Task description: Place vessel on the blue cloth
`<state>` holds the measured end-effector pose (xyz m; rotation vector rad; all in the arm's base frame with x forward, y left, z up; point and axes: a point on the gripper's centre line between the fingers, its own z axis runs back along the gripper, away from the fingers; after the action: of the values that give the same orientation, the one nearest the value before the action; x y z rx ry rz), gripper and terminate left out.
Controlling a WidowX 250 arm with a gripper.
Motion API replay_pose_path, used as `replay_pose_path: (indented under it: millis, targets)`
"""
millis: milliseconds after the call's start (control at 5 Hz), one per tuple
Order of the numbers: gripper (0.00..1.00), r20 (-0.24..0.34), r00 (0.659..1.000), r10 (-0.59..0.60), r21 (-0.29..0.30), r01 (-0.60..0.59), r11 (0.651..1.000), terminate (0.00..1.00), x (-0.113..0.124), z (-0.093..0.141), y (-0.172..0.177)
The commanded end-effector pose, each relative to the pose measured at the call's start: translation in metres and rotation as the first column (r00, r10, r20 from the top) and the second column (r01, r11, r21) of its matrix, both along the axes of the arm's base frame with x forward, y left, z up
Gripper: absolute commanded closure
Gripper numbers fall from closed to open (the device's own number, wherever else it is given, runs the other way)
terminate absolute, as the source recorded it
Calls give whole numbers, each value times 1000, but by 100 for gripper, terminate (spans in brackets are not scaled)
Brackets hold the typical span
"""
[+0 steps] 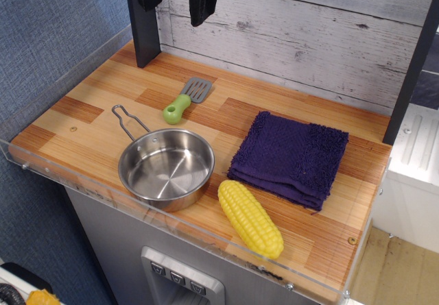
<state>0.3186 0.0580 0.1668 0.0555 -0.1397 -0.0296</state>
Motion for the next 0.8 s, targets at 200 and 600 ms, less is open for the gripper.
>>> replay_pose_path:
  millis: [200,600]
  targets:
    - [0,62,998,12,-70,-8,997,0,22,4,-4]
    - [0,67,998,-2,-74,7,997,0,-4,-17,-10]
